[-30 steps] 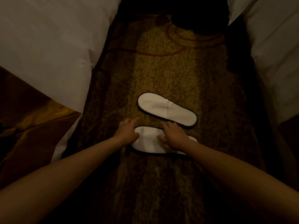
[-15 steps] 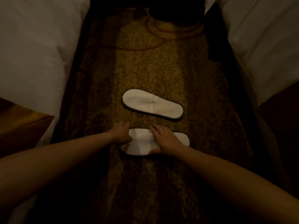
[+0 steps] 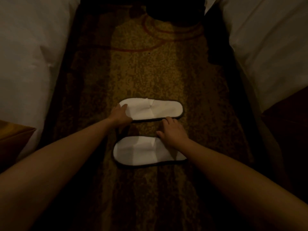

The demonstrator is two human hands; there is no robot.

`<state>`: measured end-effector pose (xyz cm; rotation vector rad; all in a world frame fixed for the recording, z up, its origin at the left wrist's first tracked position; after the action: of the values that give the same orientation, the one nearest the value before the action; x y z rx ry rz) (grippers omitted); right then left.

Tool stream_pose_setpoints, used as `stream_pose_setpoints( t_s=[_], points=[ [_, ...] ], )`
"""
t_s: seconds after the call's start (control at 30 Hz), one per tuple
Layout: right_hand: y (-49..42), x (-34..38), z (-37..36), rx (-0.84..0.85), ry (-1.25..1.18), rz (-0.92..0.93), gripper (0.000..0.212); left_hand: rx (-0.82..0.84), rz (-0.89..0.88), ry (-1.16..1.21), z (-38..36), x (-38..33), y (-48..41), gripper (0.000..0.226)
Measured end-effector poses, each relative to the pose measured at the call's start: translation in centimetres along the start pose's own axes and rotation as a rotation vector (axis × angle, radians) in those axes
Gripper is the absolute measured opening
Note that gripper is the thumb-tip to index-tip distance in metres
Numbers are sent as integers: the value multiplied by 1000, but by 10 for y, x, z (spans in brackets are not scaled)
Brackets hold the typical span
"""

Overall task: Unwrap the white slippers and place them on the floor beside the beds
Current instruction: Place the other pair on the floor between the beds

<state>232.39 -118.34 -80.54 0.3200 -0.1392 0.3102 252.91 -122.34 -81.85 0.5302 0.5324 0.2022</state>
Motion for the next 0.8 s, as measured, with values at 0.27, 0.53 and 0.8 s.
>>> stream_pose_setpoints(
  t_s=[0.27, 0.53, 0.8],
  points=[
    [-2, -4, 1, -14, 28, -12, 50, -23, -4, 48, -1, -4, -9, 76],
    [-4, -8, -1, -20, 98, 1, 53, -90, -6, 29, -5, -7, -9, 73],
    [53, 5, 15, 203, -268, -331, 70, 65, 1, -253, -5, -12, 84, 73]
  ],
)
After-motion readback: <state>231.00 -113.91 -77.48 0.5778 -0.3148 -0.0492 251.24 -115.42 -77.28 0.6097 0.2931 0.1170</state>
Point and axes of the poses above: each hand's wrist, its own y-axis away from the middle knuckle, its own z-axis out of the back of the hand, x = y × z, the point moved 7 cm from there along -y, towards the middle knuckle, and after that the axes turned 4 degrees about y, right-handed, at the moved point
